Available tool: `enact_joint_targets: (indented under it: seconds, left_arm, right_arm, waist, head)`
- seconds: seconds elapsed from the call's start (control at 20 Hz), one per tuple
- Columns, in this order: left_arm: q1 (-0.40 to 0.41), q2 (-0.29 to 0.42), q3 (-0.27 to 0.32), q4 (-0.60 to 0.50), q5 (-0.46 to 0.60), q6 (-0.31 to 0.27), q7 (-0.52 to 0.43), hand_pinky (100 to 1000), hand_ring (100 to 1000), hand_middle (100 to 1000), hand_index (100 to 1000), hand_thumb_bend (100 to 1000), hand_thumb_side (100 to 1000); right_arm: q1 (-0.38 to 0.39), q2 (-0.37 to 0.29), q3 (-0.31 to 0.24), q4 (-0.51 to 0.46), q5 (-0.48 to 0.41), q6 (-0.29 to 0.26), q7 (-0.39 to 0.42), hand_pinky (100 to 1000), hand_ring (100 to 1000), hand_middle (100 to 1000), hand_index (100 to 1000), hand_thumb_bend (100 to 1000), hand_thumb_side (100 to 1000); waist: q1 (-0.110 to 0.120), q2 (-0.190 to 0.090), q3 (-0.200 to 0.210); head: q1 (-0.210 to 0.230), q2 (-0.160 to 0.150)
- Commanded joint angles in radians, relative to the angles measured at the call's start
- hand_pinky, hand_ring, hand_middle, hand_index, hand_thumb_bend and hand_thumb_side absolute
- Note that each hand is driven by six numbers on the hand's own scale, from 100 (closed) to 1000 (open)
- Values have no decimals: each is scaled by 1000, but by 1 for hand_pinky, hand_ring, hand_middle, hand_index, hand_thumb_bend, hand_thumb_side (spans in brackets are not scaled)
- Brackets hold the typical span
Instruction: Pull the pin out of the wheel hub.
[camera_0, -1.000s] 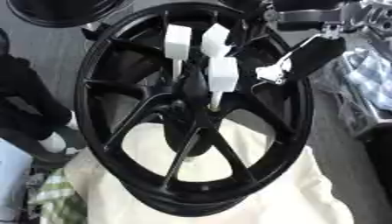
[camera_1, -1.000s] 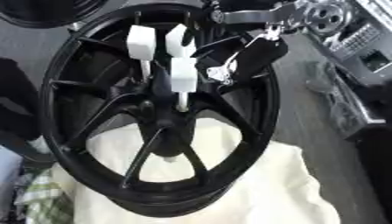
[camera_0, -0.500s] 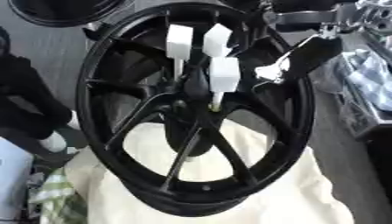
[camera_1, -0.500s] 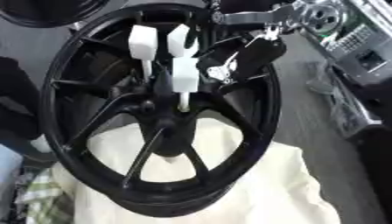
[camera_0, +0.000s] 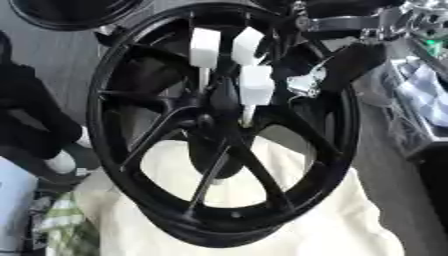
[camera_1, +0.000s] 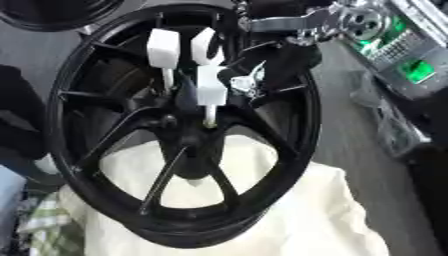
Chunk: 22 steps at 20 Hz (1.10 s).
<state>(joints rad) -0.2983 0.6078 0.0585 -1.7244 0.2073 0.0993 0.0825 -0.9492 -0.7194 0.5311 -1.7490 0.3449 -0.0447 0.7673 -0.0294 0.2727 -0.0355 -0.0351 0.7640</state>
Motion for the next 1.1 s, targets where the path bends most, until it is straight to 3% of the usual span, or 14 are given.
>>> enact_joint_targets:
  seconds: [0.05, 1.1]
  left_arm:
    - [-4, 26, 16, -8, -1, 0, 4, 728, 686, 544, 735, 100, 702]
    - [3, 23, 19, -9, -5, 4, 7, 730, 677, 543, 735, 100, 707]
  right_arm:
    - [-11, -10, -7, -7, -8, 0, 7, 685, 693, 625, 816, 100, 721]
    - [8, -2, -4, 6, 6, 7, 1, 702, 746, 681, 833, 100, 718]
  waist:
    - [1, -24, 2]
    - [-4, -19, 14]
  head:
    - [-3, 6]
    - [-10, 6]
